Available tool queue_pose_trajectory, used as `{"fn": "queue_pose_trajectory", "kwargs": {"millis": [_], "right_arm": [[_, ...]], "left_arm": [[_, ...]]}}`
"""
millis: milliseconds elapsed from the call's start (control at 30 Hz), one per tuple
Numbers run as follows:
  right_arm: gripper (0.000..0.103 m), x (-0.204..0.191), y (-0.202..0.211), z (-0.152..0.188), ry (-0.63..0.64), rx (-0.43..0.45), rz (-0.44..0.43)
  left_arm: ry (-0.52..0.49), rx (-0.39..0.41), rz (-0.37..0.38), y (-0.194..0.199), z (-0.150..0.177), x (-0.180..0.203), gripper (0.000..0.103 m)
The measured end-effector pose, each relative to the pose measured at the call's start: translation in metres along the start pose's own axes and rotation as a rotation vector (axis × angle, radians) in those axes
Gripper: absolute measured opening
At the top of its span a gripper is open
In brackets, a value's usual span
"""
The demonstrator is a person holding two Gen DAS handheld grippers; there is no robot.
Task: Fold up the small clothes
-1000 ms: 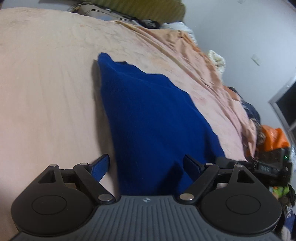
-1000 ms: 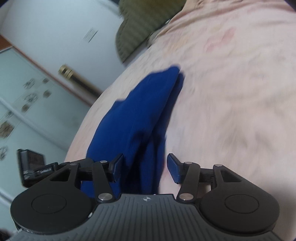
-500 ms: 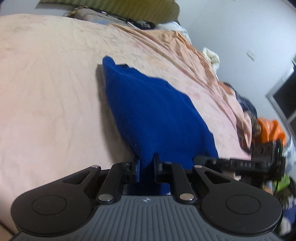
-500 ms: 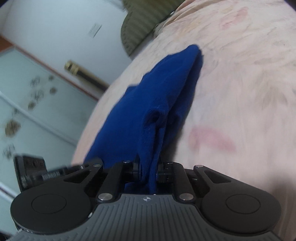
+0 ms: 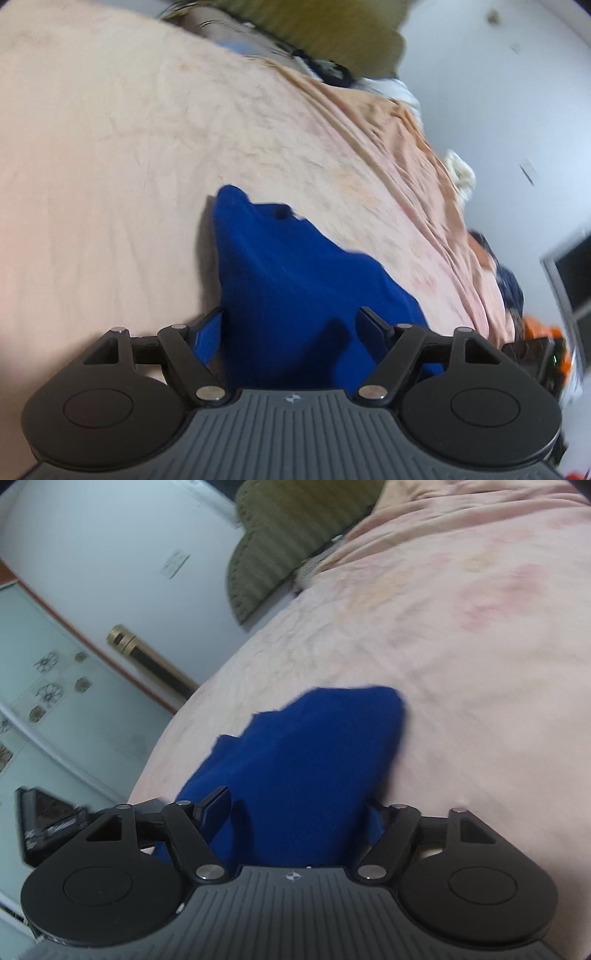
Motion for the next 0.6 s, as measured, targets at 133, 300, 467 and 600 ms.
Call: {"fn": "queue_pose_trajectory", "kwargs": {"millis": [133,300,467,600], "right_arm": [[0.031,-0.007,-0.032,-0.015,0.018,-0.039,-0.012],[0.027,-0.036,-0.034,-0.014,0.186,-0.020,-0.003],[0.042,-0.039,-0.051,-0.037,0.184,0.102,0.087],[0.048,-0.025,-0.041,-0.038,0.117,0.125,0.181]], "left_arm": [[-0.046,0.041,-0.008,-0.007,0.001,-0.001,0.031],[-0.241,0.134,-0.094,0.012,-0.008,0.018,0.028],[-0.288,0.047,-0.309,-0.021,-0.034,0.017,0.036],[-0.312,0.102,-0.314,0.013,-0.019,0.031,0.067]]}}
Point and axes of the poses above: each gripper's, at about its wrist camera, not at the fingertips, and y roughly against the way its jaws point, x to its right, z to its underside, the point moved 3 cm from there along -y, roughly the way its jaws point, and after that the axes turned 9 degrees about -y, right-handed, at the moved point
